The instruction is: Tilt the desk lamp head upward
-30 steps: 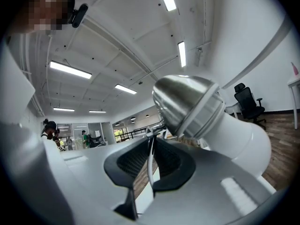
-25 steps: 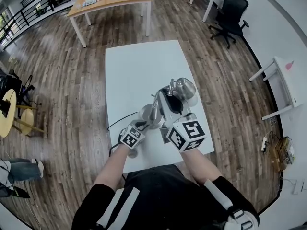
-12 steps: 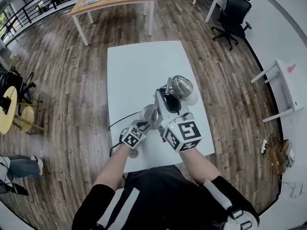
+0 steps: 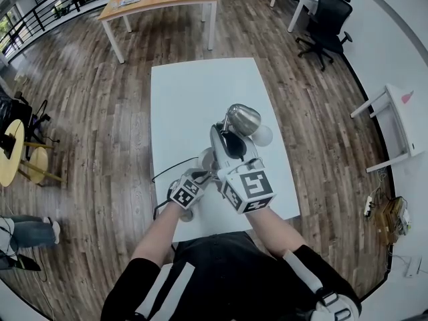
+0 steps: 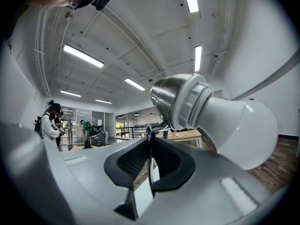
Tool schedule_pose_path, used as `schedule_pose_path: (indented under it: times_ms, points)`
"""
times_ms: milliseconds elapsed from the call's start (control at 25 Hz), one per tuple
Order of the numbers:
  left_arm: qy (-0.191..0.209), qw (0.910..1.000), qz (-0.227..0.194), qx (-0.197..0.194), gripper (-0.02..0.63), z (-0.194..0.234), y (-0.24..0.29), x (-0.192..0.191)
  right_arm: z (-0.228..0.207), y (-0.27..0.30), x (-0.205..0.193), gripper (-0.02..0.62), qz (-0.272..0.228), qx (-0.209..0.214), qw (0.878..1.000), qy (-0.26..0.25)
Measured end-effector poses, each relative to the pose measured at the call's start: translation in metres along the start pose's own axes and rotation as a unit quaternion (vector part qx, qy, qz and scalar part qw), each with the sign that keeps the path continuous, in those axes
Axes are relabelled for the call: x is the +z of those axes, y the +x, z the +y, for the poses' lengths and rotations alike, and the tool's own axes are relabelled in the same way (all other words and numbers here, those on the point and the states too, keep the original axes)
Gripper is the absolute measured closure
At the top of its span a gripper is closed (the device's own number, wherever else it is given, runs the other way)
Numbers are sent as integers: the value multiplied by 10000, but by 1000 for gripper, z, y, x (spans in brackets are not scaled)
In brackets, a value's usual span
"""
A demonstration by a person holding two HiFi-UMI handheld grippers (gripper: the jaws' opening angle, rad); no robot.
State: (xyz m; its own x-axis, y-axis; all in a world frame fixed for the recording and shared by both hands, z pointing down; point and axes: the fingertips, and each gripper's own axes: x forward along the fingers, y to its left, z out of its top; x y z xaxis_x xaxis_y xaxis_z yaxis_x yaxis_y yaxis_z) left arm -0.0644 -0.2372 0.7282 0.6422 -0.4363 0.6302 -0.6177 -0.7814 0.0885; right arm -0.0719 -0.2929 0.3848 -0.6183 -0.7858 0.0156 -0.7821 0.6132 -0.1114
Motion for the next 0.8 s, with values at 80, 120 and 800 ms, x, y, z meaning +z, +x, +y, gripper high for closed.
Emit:
schedule_pose_path:
  times_ms: [80,120,800]
  points:
    - [-4,10000,-6,5,525,0,0,1,2,2,-1,561,4,34,10000,-26]
    - [-9,10000,-11,4,525,0,0,1,3,3,-1,561,9,46,10000,-41]
    - [-92,9999,-71,23,526,-3,0,-4,19,14,-11,566,154,254,9993,-235]
